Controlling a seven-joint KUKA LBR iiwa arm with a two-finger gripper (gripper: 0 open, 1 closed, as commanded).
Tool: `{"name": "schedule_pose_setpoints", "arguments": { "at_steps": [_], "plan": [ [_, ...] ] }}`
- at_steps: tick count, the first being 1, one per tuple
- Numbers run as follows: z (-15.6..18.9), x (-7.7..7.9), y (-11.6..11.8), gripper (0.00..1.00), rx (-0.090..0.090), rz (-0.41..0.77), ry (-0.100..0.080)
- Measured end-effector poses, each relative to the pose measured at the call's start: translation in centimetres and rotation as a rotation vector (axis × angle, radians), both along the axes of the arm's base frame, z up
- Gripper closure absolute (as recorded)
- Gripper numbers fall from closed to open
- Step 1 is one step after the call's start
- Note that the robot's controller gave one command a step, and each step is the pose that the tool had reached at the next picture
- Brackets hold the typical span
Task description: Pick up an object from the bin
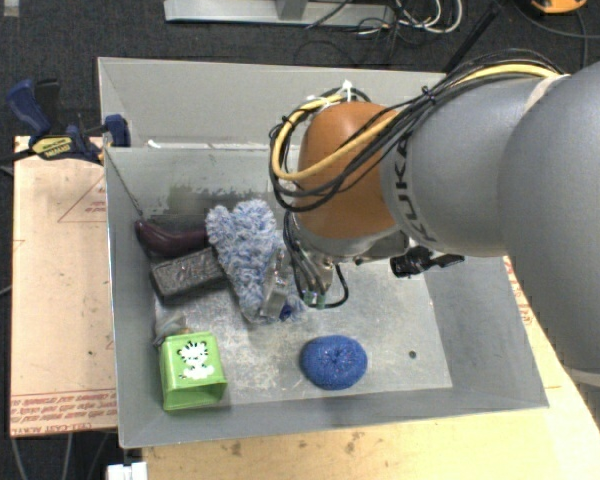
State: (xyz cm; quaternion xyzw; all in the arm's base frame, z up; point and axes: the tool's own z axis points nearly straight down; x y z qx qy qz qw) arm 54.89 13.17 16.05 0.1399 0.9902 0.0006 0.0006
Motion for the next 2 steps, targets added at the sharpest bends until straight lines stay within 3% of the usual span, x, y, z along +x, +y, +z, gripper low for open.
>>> {"name": "schedule_pose_setpoints", "arguments": {
  "at_steps": [1,2],
  "plan": [
    [3.9,0.7,0.6,1.0,-0.001,0.039,0.004],
    [6.6,0.6,1.0,1.0,0.001,0.057,-0.005]
  ]
}}
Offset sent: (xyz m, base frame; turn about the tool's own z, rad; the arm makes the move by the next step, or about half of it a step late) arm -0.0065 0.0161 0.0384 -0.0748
